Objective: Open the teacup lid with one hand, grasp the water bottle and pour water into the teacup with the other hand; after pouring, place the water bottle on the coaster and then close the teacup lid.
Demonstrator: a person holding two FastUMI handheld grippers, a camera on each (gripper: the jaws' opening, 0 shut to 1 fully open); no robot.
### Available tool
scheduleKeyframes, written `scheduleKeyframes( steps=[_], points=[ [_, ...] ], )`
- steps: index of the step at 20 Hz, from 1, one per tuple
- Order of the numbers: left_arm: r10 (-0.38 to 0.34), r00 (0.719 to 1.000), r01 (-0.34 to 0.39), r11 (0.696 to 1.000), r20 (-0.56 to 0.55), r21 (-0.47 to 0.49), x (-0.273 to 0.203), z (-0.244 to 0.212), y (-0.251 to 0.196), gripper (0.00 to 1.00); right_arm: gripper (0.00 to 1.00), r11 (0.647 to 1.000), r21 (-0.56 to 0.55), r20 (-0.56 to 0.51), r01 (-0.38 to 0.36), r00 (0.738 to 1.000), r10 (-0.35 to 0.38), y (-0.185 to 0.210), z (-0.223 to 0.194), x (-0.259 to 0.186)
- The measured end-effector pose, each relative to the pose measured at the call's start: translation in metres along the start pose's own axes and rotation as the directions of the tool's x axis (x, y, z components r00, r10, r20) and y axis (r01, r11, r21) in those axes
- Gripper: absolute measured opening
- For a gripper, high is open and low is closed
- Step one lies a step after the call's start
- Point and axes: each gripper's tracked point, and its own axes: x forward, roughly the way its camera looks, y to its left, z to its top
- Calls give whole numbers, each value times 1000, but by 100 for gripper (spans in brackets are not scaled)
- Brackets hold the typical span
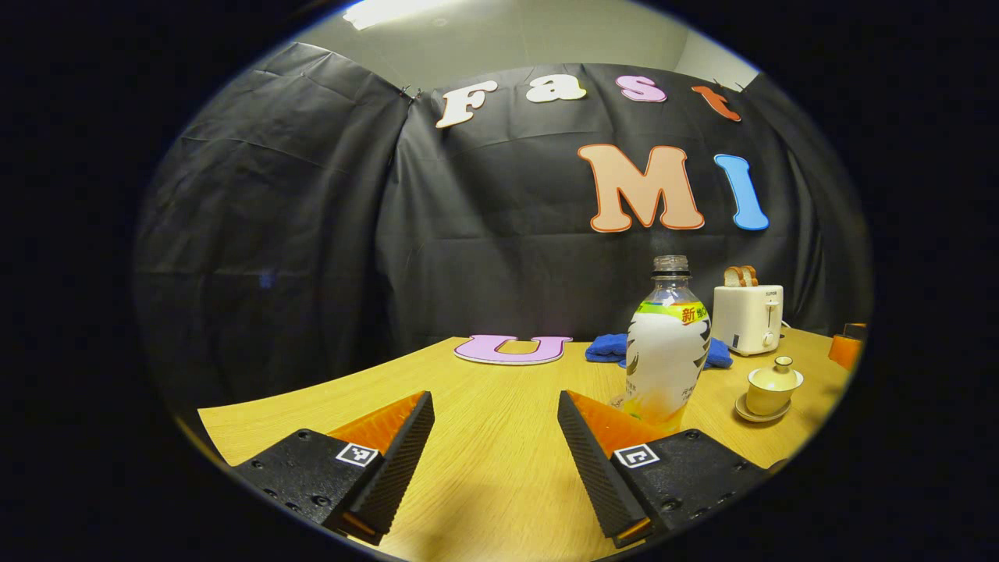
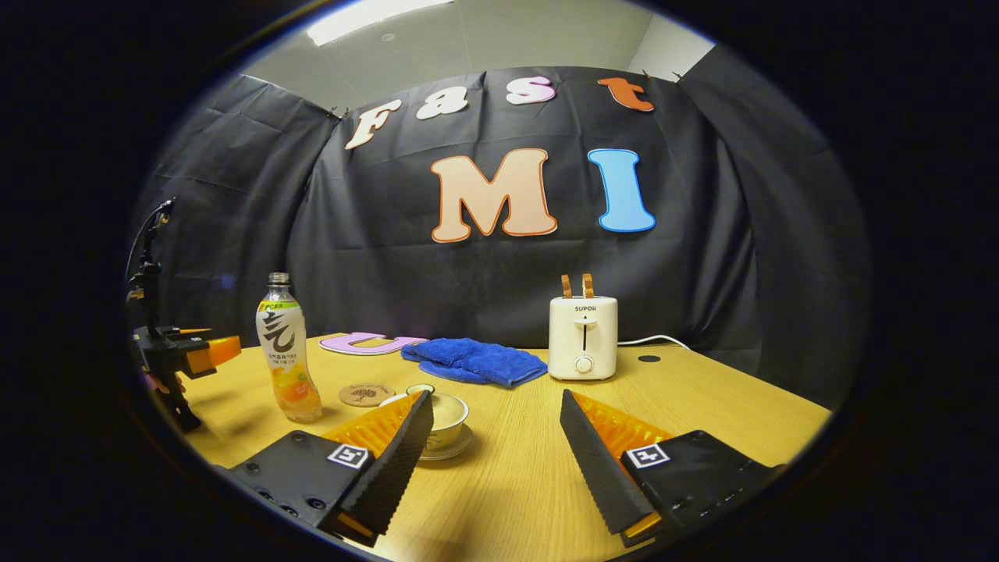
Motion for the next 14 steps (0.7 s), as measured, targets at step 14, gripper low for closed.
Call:
scheduleKeyframes(
  steps=[14],
  points=[
    [11, 1000, -11, 1000, 2, -1, 0, -2, -1, 93, 100, 994, 6, -20, -110, 994, 110, 27, -4, 18]
  ],
)
